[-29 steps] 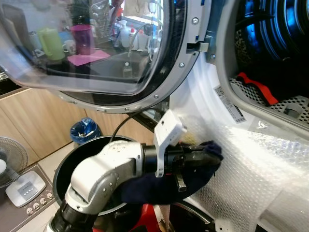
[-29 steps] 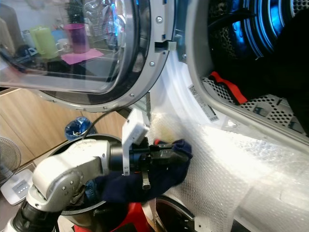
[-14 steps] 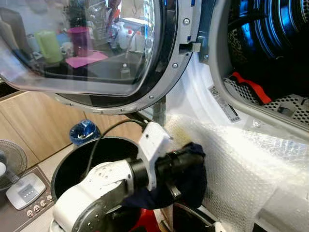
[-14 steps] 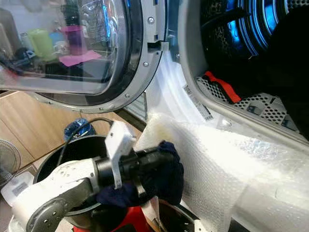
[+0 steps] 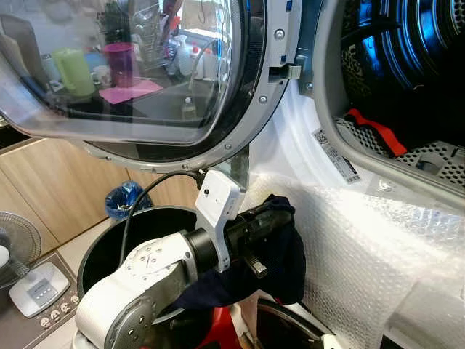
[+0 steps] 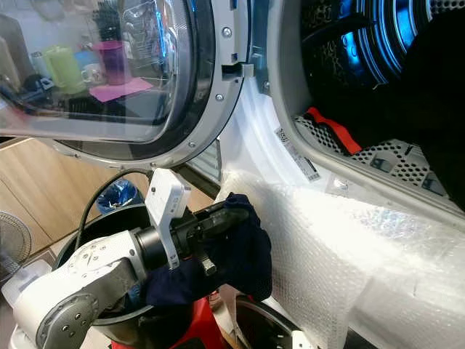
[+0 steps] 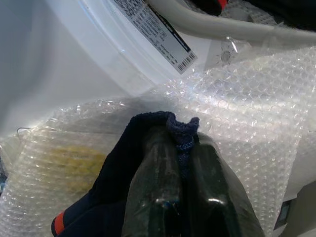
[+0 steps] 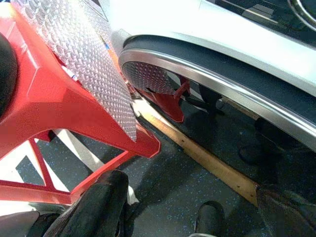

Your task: Clothes washing

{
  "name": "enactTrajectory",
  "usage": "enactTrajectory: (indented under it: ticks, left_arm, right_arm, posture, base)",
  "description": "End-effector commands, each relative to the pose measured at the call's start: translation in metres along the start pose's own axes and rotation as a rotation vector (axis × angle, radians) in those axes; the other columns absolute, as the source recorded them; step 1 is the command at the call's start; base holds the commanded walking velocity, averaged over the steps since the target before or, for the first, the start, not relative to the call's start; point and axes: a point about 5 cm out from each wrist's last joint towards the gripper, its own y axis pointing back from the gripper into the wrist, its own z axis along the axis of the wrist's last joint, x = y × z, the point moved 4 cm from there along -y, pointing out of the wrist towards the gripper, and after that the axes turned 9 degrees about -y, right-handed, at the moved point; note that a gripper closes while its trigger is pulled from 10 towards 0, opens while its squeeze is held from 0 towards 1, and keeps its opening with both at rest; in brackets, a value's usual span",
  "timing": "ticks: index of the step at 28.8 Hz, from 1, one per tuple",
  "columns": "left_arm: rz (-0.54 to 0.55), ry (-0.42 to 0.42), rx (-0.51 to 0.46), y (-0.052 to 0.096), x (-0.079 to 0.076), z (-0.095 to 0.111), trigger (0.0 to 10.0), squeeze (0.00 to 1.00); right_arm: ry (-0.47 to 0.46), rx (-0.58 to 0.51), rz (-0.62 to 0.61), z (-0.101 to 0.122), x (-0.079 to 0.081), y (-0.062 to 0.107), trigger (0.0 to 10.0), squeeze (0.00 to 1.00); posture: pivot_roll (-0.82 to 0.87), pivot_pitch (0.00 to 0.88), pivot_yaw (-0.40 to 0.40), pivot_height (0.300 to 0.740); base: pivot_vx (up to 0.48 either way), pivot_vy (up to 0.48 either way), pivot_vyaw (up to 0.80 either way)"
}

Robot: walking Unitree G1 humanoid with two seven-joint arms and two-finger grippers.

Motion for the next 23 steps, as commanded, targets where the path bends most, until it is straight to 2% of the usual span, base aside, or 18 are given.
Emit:
enactTrajectory:
  ticks: [1, 23]
  left_arm:
    - [-0.019, -0.03, -0.046, 0.0, -0.0051, 0.0119, 10.0, 0.0]
    - [0.005, -0.021, -0.062, 0.0006, -0.0021, 0.0155, 10.0, 0.0]
  right_arm:
    - [0.001, -0.001, -0.003, -0.0016, 0.0002, 0.0001, 10.0, 0.0]
    - [0.003, -0.002, 0.005, 0.0009, 0.0033, -0.0007, 10.0, 0.0]
  posture:
    - [0.16, 0.021, 0.049, 0.74]
    - [0.17, 0.052, 0.046, 0.74]
  base:
    - [0.0, 0.0, 0.0]
    - [0.0, 0.0, 0.0]
